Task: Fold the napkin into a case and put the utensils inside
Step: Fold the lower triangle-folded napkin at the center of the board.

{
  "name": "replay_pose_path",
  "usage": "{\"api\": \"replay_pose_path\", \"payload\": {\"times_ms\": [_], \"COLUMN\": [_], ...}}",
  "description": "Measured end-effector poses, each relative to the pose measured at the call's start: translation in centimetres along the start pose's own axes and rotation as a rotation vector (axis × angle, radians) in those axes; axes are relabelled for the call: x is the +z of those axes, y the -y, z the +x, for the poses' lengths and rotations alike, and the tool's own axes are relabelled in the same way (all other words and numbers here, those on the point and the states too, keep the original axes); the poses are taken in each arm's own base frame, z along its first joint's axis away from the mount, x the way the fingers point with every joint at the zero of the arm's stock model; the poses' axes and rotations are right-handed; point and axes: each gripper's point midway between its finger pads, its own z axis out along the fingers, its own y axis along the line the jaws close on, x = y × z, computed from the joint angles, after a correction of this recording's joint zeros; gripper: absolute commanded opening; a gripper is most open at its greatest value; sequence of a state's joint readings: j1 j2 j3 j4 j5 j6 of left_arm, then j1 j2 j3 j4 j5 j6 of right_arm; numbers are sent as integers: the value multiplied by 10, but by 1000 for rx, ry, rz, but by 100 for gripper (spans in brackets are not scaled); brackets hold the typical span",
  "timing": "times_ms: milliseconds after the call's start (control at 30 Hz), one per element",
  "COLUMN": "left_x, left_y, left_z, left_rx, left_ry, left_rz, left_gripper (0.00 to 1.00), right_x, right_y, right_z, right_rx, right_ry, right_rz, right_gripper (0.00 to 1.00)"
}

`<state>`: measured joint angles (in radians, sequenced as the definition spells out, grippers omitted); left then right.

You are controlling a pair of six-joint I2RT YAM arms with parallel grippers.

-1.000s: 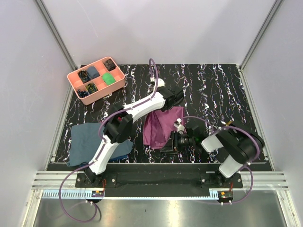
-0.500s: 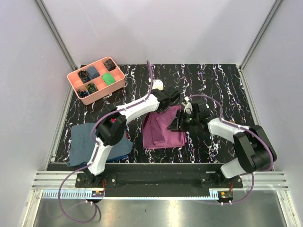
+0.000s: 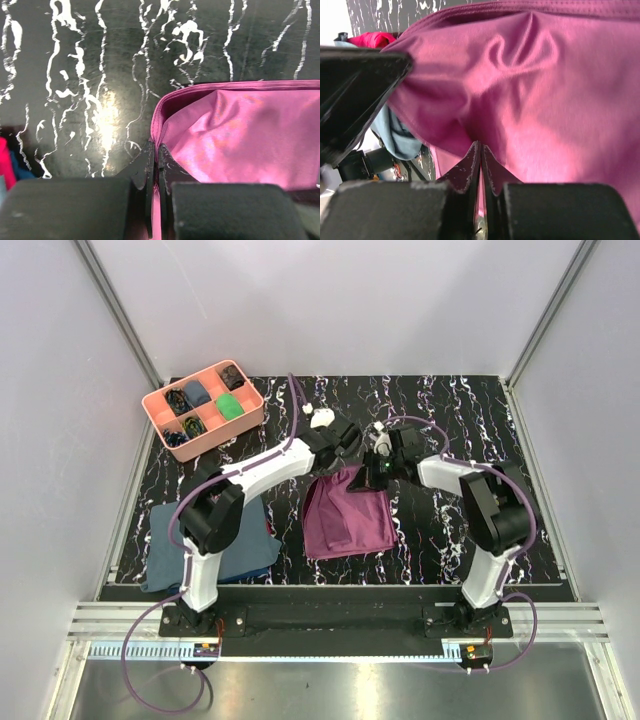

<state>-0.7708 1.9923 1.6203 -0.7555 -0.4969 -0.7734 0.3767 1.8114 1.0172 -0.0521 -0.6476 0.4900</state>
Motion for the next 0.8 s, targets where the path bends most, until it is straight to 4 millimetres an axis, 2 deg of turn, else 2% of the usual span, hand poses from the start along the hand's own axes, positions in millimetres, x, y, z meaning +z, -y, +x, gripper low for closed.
{"api": "replay_pose_path", "payload": {"times_ms": [133, 233, 367, 600, 800], "left_x": [0, 0, 2, 1, 5], "left_y": [5, 7, 10, 16, 21], "left_z": [-2, -2, 1, 0, -6], "left_rx": [-11, -25, -50, -82, -128], "left_ry": [-26, -49, -81, -115, -128], "left_rz": [48, 78, 113, 164, 231], "left_gripper": [0, 0, 0, 0, 0], "right_x": [17, 30, 44, 60, 68], "right_y": [7, 11, 6, -7, -4], "right_z": [0, 6, 10, -4, -11], "right_rx": [8, 20, 16, 1, 7], "right_ry": [-31, -66, -94, -86, -82], "right_rz": [-23, -35, -64, -118, -111], "right_gripper": [7, 6, 6, 8, 9]}}
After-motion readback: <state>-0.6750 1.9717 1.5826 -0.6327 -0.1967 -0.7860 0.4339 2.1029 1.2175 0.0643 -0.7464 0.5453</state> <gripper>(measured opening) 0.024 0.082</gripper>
